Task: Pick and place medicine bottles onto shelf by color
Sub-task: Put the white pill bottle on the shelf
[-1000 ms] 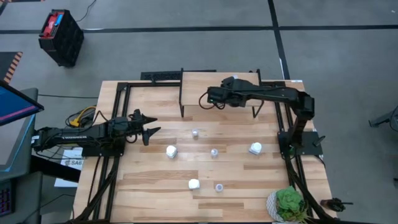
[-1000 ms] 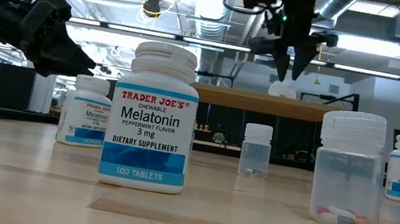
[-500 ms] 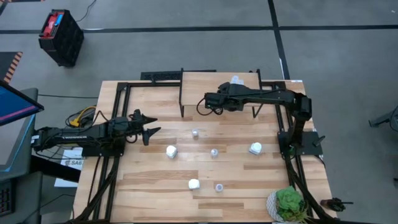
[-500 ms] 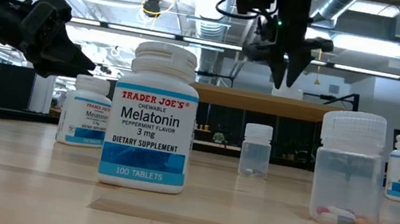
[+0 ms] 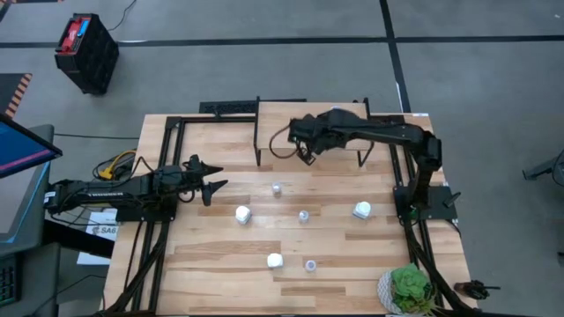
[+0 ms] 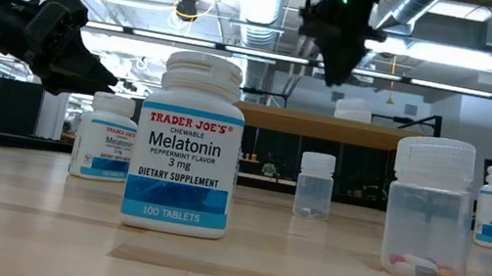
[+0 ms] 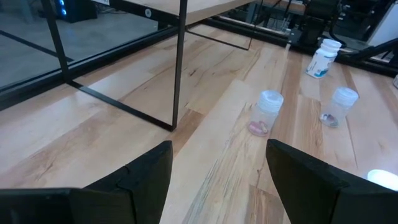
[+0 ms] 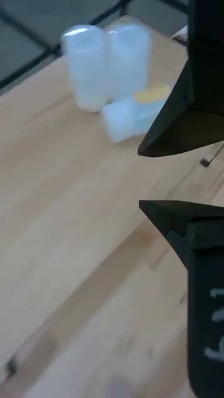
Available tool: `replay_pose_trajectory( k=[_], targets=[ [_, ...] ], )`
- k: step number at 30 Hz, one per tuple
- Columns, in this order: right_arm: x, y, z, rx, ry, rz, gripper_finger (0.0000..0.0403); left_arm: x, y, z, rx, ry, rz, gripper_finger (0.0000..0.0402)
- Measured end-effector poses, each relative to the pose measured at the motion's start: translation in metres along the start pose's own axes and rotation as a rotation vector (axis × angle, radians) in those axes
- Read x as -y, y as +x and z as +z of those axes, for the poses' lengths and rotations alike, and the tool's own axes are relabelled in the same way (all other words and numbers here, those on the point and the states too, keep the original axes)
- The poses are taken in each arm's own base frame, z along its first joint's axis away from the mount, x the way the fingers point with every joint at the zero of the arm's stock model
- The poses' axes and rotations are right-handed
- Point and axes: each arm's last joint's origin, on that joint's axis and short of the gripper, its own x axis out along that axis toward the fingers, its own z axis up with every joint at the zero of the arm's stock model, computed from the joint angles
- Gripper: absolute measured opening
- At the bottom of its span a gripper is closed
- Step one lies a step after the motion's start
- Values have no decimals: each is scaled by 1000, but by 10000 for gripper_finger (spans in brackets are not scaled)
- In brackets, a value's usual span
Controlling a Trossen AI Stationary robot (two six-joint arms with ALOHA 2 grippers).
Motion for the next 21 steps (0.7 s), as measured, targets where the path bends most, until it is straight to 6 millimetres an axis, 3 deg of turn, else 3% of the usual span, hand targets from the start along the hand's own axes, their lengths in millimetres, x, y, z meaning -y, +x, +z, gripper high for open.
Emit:
replay_pose_trajectory(
  k=[8,14,21],
  targets=[
    [16,-33,13,59,-109,83,161,0,0,0,0,0,0,247],
    [25,-26,13,-5,-75,82,218,0,0,0,0,0,0,247],
    [33,-5,19,-73,11,44,269,0,0,0,0,0,0,247]
  ],
)
